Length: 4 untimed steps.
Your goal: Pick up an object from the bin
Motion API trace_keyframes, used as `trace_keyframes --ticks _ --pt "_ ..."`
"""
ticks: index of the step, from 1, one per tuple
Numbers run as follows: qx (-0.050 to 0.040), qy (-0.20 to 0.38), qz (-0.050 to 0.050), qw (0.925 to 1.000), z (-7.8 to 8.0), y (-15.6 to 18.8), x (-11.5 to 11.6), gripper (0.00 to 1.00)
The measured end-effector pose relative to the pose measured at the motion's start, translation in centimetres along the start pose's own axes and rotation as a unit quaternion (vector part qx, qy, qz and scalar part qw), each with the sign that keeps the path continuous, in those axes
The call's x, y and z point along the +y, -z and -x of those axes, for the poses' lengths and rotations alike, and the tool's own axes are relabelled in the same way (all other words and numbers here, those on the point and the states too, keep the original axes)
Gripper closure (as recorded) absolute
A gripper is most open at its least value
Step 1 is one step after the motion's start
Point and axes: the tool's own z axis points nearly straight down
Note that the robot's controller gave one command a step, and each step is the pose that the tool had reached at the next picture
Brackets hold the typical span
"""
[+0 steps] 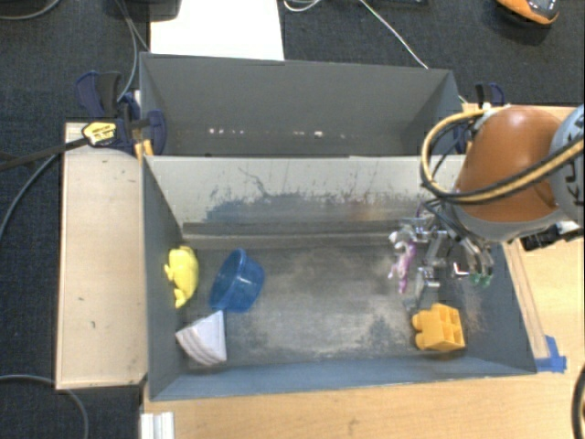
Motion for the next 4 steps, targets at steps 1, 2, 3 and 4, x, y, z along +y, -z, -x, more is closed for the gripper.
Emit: trace_keyframes --ticks 1,2,3,4 --pt "0.002 -0.005 0.0 1.0 -0.5 0.6 -1.9 0.0" --pt "-0.0029 -0.047 0.0 0.9989 1.0 0.3 -3.2 0.0" --pt "-0.0002 -0.08 0.0 0.9968 2.0 -3.0 -4.1 0.0" --pt "-0.0008 -0.1 0.0 0.995 2.7 -3.6 -5.5 0.0"
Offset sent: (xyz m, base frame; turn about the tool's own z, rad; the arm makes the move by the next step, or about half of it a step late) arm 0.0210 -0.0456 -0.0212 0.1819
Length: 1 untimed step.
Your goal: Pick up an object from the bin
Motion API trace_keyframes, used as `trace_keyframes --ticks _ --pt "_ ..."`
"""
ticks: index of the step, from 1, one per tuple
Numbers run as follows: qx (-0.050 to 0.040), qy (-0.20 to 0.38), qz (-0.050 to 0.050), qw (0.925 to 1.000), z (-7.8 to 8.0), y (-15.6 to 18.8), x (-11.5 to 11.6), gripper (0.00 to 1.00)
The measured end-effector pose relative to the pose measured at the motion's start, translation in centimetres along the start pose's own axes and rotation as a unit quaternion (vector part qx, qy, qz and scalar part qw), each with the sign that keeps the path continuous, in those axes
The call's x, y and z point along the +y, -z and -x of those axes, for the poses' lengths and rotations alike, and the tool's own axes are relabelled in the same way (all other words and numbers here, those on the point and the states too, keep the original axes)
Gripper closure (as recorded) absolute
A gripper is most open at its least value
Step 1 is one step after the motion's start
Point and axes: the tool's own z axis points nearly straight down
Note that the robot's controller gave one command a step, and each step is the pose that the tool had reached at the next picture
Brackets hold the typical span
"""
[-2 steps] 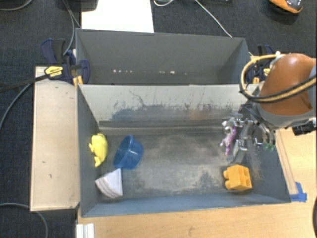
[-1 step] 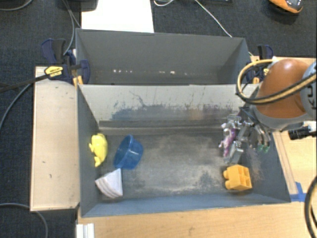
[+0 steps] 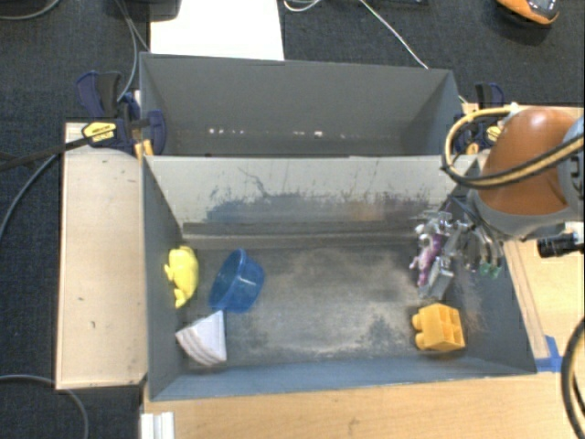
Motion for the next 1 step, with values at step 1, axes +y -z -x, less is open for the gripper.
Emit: trace_keyframes --ticks 1 --pt "-0.0052 -0.024 0.0 0.9997 0.17 -3.05 -0.61 0.0"
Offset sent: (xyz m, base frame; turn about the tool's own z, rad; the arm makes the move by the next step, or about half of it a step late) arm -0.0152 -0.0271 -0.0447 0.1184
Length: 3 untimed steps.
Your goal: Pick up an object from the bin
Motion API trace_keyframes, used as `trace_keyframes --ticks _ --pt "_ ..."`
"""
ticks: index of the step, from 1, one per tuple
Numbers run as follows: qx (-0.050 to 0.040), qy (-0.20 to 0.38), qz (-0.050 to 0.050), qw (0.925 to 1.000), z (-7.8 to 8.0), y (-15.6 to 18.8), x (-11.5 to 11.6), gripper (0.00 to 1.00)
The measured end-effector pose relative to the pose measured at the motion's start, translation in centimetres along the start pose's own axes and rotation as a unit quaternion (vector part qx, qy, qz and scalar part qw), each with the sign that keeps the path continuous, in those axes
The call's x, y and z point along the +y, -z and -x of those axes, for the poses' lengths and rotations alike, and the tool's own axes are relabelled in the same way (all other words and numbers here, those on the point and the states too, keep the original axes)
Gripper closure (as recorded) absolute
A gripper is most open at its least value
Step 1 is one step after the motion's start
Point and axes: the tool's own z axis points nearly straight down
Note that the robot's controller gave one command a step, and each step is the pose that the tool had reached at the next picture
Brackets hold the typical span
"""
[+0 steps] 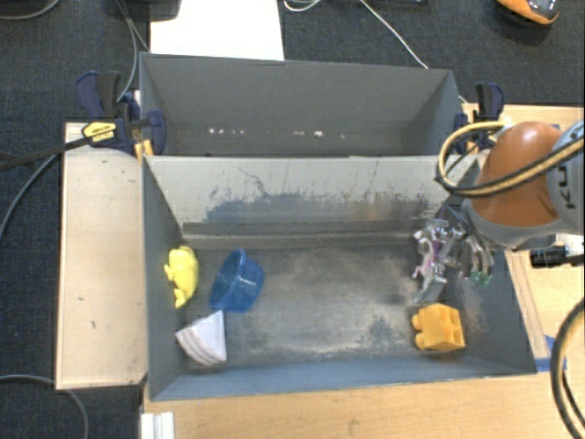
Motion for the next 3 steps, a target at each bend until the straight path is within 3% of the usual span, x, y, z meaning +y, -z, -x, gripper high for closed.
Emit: trace_keyframes --ticks 1,2,3 --pt "0.0064 -0.023 0.003 0.9997 -0.8 -2.4 -1.2 0.0" --pt "-0.0009 -0.029 0.001 0.9996 0.4 -2.1 -2.0 0.0" --pt "0.002 -0.07 0.004 0.9976 0.5 -2.6 -2.1 0.0"
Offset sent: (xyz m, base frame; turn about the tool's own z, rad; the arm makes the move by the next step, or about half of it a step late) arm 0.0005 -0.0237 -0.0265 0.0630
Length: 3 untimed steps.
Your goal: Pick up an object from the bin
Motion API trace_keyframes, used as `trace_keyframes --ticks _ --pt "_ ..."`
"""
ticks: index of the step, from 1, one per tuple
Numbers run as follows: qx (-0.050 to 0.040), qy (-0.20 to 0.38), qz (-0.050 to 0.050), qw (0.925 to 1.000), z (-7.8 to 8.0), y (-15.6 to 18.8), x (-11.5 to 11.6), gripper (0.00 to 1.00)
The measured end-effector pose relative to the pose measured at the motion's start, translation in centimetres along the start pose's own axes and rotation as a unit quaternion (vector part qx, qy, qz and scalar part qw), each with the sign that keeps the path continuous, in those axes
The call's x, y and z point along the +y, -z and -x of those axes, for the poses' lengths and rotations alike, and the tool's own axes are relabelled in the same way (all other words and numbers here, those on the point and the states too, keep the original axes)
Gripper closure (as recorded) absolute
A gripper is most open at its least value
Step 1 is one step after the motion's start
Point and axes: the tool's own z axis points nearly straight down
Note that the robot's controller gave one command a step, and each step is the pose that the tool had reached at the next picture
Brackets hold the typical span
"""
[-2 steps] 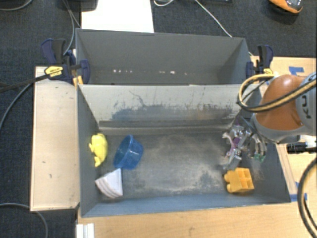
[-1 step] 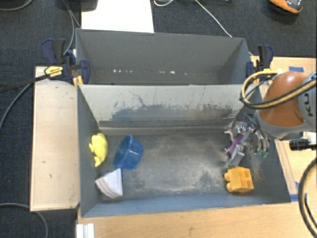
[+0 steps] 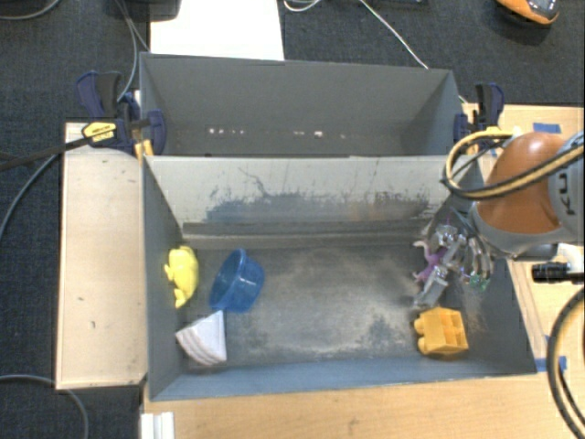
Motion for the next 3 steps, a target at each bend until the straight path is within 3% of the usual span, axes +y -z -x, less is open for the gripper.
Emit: trace_keyframes --ticks 1,2,3 --pt "-0.0006 -0.014 0.001 0.9999 -0.2 0.0 -0.1 0.0" --pt "0.001 0.049 -0.001 0.9988 -1.4 3.7 0.2 0.0" --pt "-0.0058 0.08 0.0 0.9968 -0.9 4.3 0.8 0.0"
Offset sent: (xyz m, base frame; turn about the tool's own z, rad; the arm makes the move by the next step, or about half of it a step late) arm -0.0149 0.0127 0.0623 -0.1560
